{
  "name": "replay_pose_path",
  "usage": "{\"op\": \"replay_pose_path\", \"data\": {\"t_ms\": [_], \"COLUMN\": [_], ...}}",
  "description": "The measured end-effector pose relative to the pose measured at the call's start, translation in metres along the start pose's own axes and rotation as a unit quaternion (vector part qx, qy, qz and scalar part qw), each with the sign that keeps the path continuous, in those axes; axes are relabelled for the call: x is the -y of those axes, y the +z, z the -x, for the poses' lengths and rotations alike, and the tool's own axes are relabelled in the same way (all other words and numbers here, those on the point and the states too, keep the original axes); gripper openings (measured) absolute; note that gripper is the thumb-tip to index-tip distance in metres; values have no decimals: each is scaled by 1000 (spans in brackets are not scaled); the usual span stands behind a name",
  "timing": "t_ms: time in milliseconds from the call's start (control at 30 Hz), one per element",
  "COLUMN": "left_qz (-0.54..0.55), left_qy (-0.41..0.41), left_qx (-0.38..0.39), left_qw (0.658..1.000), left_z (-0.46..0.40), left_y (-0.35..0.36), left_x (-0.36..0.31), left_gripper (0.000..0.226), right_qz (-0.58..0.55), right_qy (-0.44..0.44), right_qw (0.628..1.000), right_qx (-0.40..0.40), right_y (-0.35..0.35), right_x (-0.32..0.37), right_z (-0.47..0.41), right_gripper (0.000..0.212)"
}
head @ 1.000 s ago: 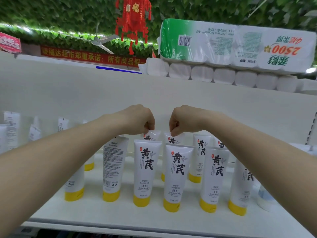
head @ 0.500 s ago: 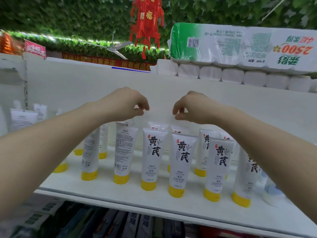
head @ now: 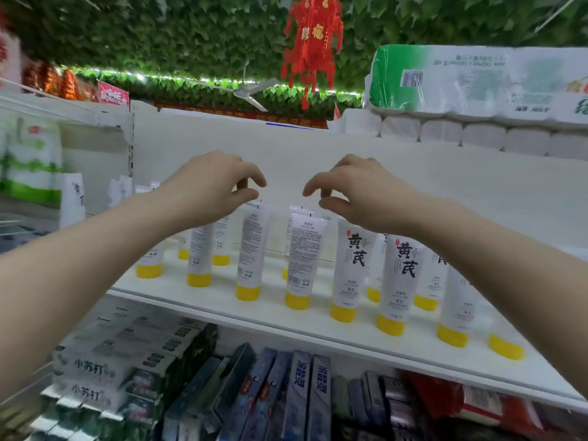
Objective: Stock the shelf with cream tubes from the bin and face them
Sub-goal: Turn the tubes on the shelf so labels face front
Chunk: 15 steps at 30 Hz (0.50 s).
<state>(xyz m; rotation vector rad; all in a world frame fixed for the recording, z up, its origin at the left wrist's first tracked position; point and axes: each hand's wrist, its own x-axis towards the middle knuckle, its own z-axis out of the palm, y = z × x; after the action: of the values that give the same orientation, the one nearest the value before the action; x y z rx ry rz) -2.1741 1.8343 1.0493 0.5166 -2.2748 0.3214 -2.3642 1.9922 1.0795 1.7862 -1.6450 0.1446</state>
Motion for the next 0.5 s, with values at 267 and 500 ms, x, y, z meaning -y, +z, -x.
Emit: {"op": "replay_pose_path", "data": {"t_ms": [267, 500], "left_qz": [24, 57], "left_qy": [70, 82], "left_qx": [57, 74], "left_qw": [996, 992], "left_z": [1, -2], "left_y": [14, 24], "left_x": [22, 22], "left_gripper": [26, 27], "right_qz": [41, 3], "right_qy": [137, 175], "right_qw": [976, 970], "right_qx": [164, 169], "right_y": [10, 5], "right_x": [37, 51], "right_z": [-25, -29], "right_gripper": [25, 41]}}
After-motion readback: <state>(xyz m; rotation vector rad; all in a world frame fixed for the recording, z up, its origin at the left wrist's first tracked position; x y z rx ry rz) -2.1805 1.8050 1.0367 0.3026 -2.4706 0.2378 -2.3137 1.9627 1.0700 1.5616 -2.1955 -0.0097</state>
